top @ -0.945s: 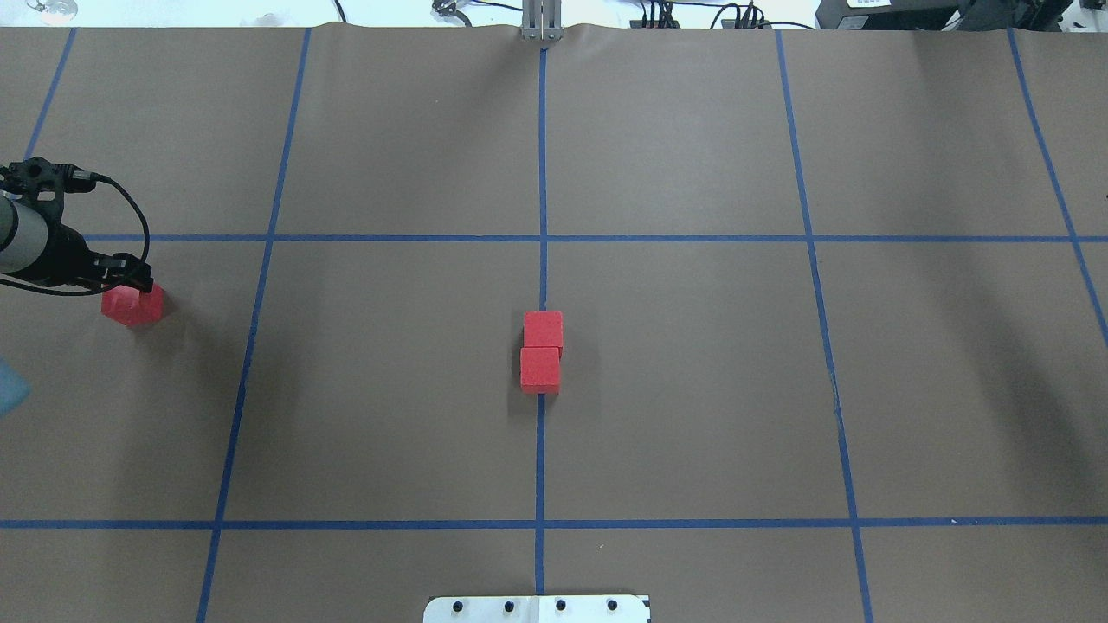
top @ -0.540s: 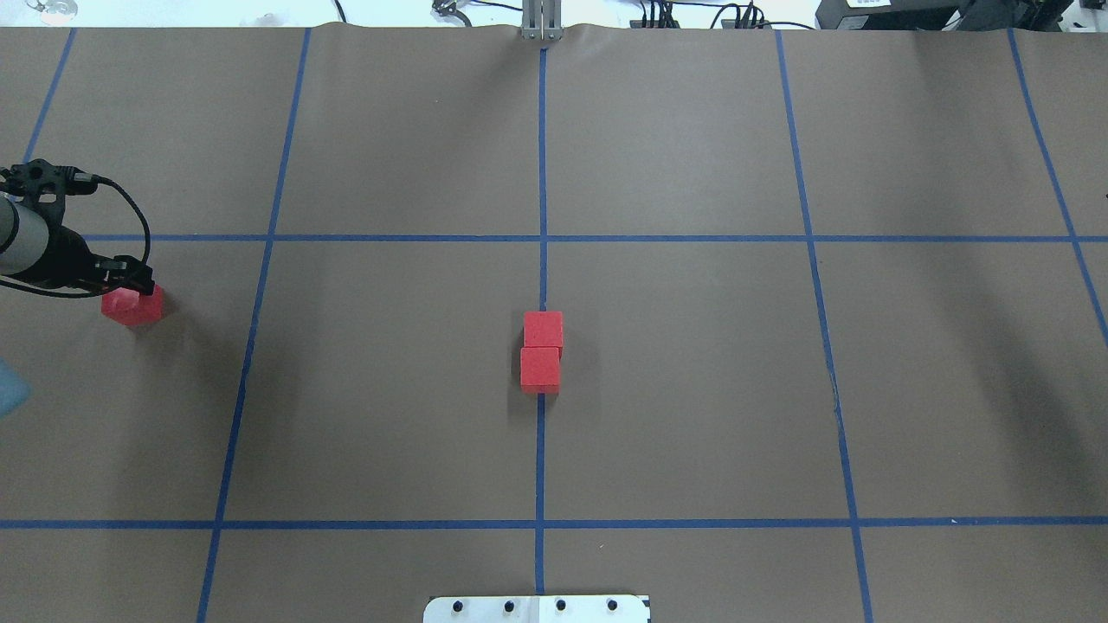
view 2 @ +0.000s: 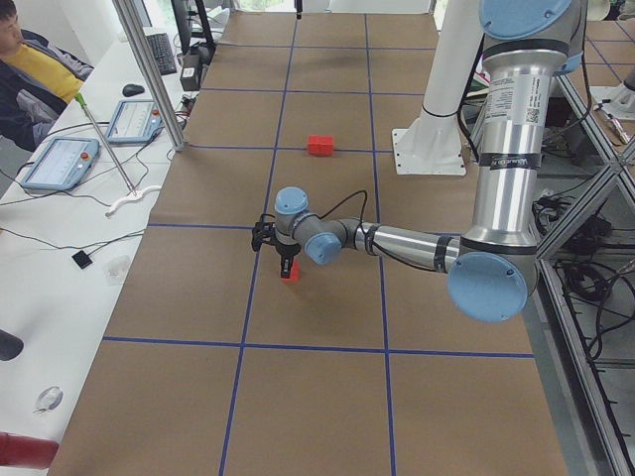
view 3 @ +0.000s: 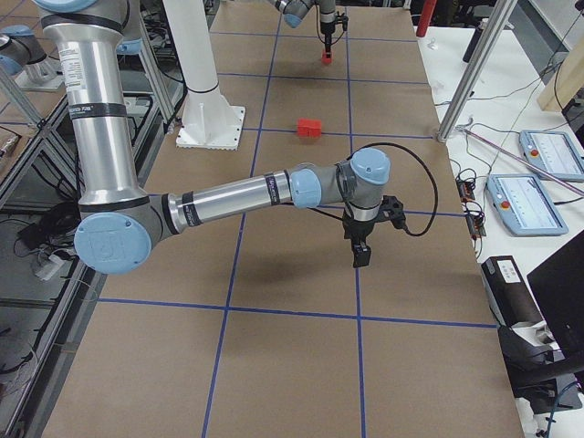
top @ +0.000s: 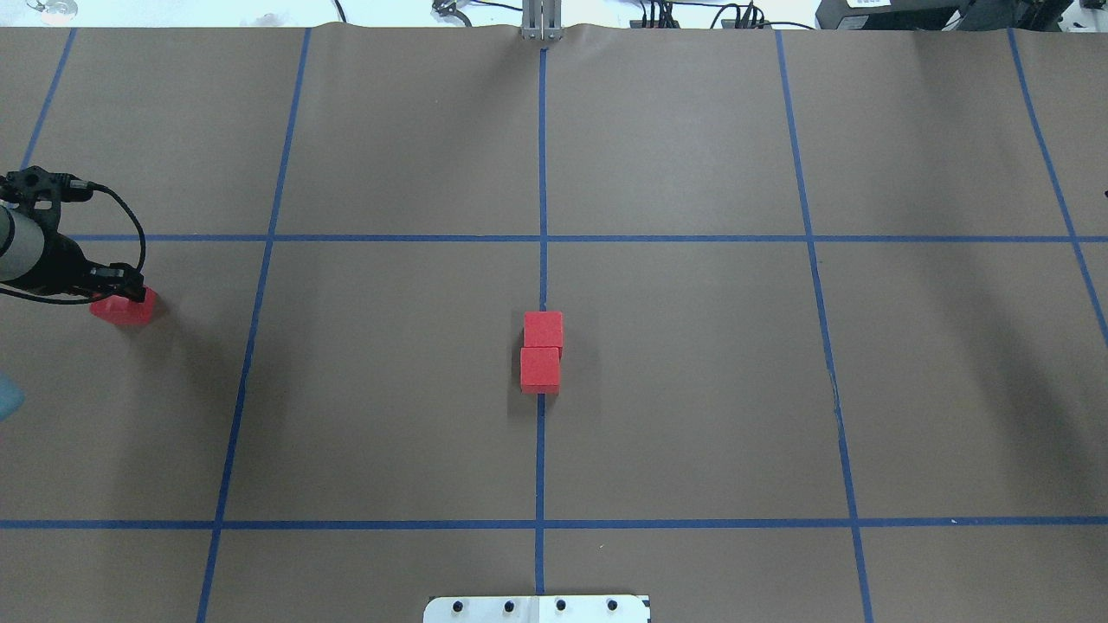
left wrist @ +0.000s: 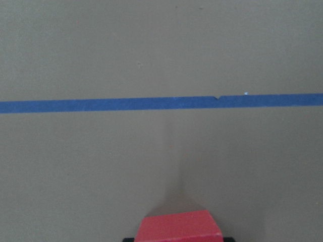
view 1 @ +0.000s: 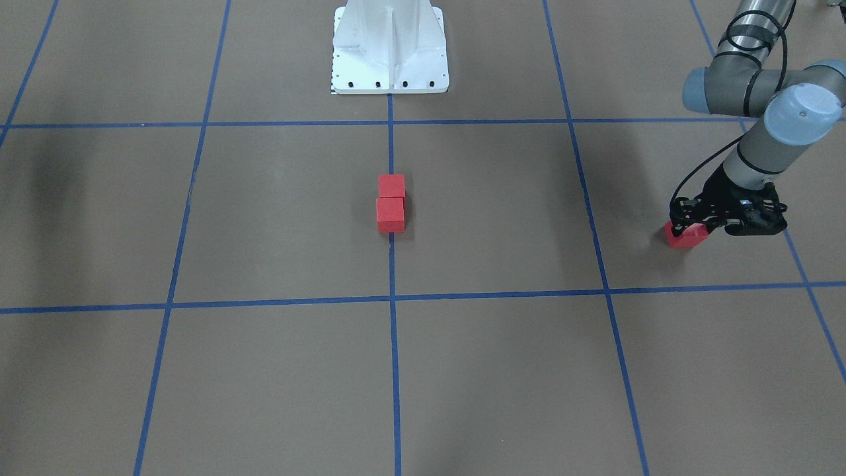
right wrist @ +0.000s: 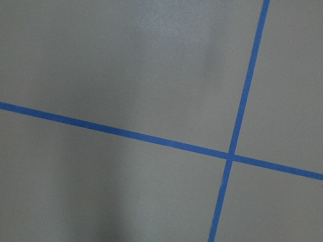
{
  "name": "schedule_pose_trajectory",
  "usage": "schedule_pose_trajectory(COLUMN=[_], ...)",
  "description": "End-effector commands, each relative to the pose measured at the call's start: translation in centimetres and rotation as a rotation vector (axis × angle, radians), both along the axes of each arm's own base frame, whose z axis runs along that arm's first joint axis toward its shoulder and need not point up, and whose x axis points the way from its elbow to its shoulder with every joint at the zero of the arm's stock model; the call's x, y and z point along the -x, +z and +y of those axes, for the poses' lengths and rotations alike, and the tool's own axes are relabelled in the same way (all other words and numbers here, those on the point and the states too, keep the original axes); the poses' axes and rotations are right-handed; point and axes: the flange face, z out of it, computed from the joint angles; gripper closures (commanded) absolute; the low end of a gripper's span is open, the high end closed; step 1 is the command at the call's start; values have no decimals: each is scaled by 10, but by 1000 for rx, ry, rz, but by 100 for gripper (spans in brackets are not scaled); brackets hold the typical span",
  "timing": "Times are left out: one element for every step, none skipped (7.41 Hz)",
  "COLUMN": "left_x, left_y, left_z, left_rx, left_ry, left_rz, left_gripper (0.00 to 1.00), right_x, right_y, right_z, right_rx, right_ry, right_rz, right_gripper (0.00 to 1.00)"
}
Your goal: Form red blocks into L shape at center
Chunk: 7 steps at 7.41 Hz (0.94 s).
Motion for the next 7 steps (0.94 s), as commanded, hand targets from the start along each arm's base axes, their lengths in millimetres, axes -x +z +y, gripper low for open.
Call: schedule_pose_trajectory(left_x=[-4,-4,-8,-13,-20,-29,-36], left_y=[-25,-48,-74,-100,-120,-154,-190], left_z=[0,0,-11,-28,-36,-49,-59], left_rx=[-8,-42,-106,-178,-248,-422,-629], left_ry=[26,29,23,1,40,145,262], left_rz=[52,76,91,89,97,92,79], left_gripper=[100,100,100,100,100,100,100], right_x=[1,1,1,1,1,0,0], right_y=[0,0,-1,0,0,1,1], right_z=[-3,-3,-3,-3,-3,-2,-2], right_rx=[1,1,0,1,1,3,4], right_ry=[1,1,1,1,1,1,1], right_rz=[0,0,0,0,0,0,1], right_gripper=[1,1,1,1,1,1,1])
